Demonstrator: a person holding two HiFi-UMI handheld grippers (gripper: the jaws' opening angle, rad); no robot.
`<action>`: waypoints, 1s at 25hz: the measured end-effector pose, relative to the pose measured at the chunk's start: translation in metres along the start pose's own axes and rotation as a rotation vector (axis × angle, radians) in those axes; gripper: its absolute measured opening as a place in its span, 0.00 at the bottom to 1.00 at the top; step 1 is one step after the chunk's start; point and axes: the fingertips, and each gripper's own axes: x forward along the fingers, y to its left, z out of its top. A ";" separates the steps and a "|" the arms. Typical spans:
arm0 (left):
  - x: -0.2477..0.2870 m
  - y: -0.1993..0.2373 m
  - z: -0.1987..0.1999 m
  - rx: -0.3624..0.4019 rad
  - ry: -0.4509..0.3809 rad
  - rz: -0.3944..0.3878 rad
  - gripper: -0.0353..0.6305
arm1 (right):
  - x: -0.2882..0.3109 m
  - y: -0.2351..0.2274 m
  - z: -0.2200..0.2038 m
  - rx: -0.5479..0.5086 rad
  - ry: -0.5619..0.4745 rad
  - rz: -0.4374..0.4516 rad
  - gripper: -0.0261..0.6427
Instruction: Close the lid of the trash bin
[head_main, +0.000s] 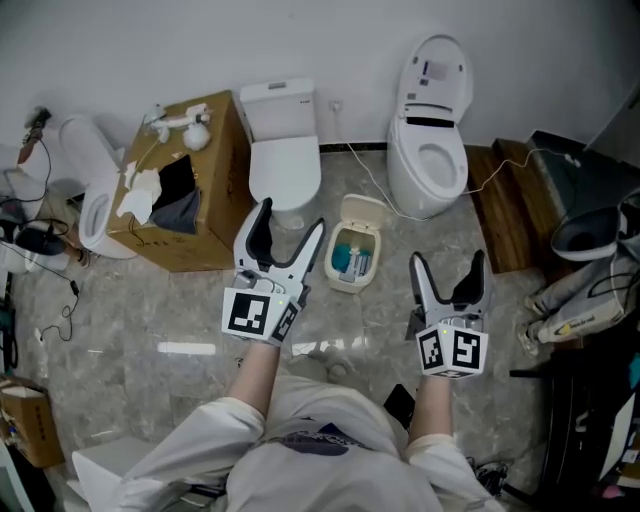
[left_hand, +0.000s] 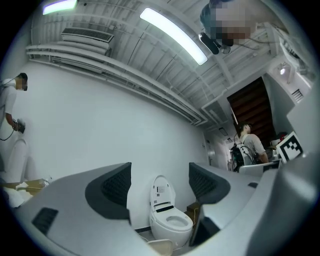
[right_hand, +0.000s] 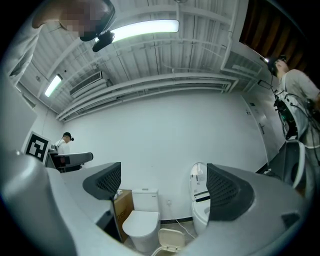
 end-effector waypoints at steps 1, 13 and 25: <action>0.002 -0.001 -0.001 0.007 0.003 0.006 0.56 | 0.002 -0.005 -0.002 0.005 0.003 0.000 0.82; 0.055 0.057 -0.034 0.019 0.042 0.026 0.56 | 0.077 -0.004 -0.039 0.022 0.027 -0.016 0.81; 0.164 0.110 -0.045 -0.022 0.002 -0.090 0.56 | 0.165 -0.017 -0.037 -0.036 0.002 -0.144 0.81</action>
